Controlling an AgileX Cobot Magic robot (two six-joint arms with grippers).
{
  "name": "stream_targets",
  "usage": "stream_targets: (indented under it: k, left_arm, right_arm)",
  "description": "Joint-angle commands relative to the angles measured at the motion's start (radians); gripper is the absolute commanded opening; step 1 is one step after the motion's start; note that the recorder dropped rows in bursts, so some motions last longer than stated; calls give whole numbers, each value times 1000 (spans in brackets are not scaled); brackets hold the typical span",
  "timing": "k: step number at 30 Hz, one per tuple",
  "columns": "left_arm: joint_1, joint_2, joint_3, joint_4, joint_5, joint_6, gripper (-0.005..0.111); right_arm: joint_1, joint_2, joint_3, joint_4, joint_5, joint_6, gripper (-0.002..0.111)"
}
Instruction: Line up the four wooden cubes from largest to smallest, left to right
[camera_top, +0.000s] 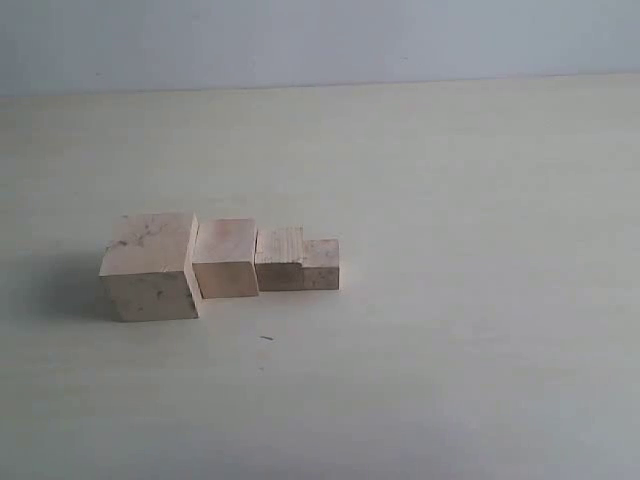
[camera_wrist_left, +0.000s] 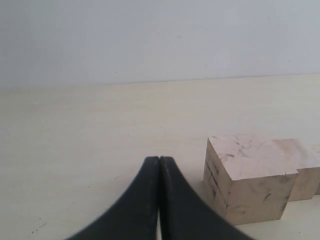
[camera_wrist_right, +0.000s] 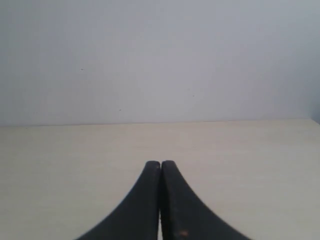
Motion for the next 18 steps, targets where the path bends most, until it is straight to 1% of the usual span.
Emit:
stream_targets:
  k: [1, 3, 18]
  left_arm:
    - [2, -7, 1, -9, -3, -3, 0]
    - [2, -7, 1, -9, -3, -3, 0]
    - [2, -7, 1, -9, -3, -3, 0]
  right_arm:
    - [-41, -7, 3, 1, 4, 11, 0]
    - [-60, -7, 3, 1, 4, 11, 0]
    - [-60, -7, 3, 1, 4, 11, 0]
